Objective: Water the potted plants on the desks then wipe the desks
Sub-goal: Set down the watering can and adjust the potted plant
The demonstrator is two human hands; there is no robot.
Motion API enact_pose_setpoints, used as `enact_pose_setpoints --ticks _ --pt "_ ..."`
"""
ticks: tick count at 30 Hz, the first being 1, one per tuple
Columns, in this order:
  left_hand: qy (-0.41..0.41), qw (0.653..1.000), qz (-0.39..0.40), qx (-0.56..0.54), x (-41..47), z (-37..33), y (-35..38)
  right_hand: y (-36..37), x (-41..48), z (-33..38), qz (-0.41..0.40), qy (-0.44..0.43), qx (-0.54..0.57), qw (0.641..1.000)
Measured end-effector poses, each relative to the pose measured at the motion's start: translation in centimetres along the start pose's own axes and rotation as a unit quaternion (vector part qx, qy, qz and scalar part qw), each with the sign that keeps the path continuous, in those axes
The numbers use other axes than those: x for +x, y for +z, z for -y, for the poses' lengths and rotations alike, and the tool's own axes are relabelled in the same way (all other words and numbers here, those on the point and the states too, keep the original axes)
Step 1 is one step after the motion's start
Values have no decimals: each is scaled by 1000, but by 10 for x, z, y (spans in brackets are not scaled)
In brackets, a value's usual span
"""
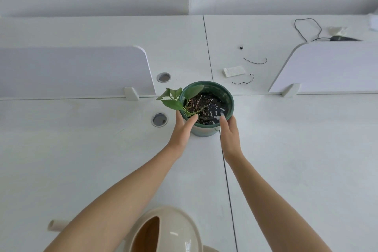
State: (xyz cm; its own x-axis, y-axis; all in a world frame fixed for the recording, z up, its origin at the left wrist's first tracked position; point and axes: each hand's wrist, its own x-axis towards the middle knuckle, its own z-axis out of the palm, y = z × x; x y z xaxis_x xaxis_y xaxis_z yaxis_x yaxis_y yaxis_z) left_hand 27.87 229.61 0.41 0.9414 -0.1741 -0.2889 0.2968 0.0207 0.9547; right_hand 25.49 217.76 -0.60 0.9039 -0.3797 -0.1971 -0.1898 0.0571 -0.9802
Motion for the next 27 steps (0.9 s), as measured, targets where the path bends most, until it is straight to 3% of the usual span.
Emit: enact_pose_setpoints --ticks 11,19,27 --pt "14 1000 -3 -1 -10 9 12 -2 18 15 2 52 4 999" --pt "-91 992 -39 73 -34 -4 -20 -16 -26 5 -8 75 -19 997" --pt "41 989 -144 -4 -141 -37 -74 -36 -115 18 22 50 -43 998"
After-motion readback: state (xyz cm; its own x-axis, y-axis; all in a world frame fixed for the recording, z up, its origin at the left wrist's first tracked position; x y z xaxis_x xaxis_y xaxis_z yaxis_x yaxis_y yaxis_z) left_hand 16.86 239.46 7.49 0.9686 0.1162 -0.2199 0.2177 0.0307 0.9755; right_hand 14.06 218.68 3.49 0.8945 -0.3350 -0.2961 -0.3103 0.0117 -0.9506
